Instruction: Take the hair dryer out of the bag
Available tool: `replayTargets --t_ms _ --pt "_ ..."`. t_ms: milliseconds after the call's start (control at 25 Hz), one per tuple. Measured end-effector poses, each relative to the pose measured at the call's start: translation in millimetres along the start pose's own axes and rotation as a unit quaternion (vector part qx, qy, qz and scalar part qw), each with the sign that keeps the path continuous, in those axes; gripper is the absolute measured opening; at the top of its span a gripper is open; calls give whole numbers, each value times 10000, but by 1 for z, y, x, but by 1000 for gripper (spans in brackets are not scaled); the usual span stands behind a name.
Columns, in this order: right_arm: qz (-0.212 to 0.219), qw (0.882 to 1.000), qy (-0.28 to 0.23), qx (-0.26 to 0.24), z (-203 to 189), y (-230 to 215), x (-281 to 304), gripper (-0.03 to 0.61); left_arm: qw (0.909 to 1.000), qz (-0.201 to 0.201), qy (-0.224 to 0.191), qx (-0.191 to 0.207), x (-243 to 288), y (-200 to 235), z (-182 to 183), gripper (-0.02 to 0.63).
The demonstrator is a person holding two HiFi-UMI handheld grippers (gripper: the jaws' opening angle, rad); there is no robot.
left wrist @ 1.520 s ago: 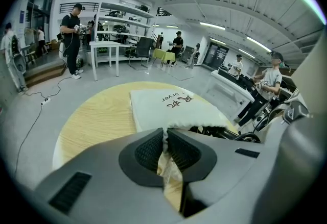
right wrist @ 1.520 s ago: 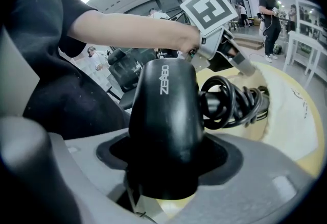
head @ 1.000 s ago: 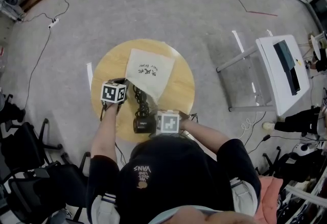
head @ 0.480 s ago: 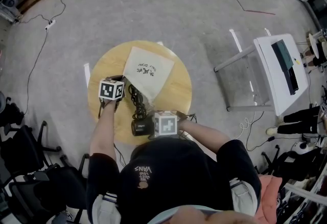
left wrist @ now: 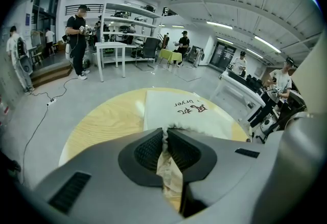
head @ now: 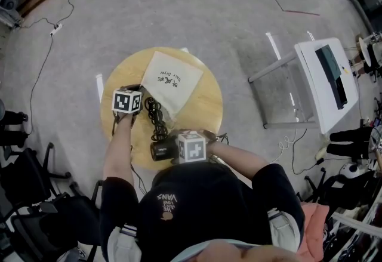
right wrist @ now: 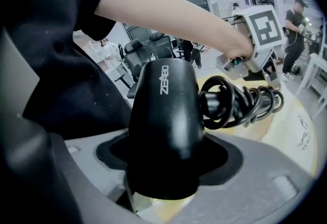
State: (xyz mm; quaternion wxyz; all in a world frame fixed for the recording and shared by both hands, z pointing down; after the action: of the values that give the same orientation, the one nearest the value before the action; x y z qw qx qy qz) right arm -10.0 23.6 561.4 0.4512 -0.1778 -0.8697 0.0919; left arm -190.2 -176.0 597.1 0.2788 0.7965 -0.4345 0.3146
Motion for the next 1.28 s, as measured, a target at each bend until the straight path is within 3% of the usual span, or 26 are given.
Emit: replayTargets --t_ms 400,640,1280 --pt "-251 9990 -361 88 11 -1 -17 354 9997 -149 -87 149 -9 -4 -9 52" --pt "-190 9986 -478 77 11 3 -24 354 9997 -207 -90 66 -10 -8 -16 58" --pt "-95 9967 -799 -100 19 15 -32 354 9996 11 -189 231 -35 -18 -32 71"
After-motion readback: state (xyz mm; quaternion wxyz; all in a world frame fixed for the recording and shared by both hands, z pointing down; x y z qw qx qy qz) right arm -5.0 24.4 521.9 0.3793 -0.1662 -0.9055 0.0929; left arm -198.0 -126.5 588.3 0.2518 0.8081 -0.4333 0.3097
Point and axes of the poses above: the fingertips, and each gripper's own axes: x forward along the fingers, y to its left, z out of its top, the point moved 9 cm from there along -x, backward along the fingers, and after that the axes turned 4 degrees about x, right-handed, at the moved point
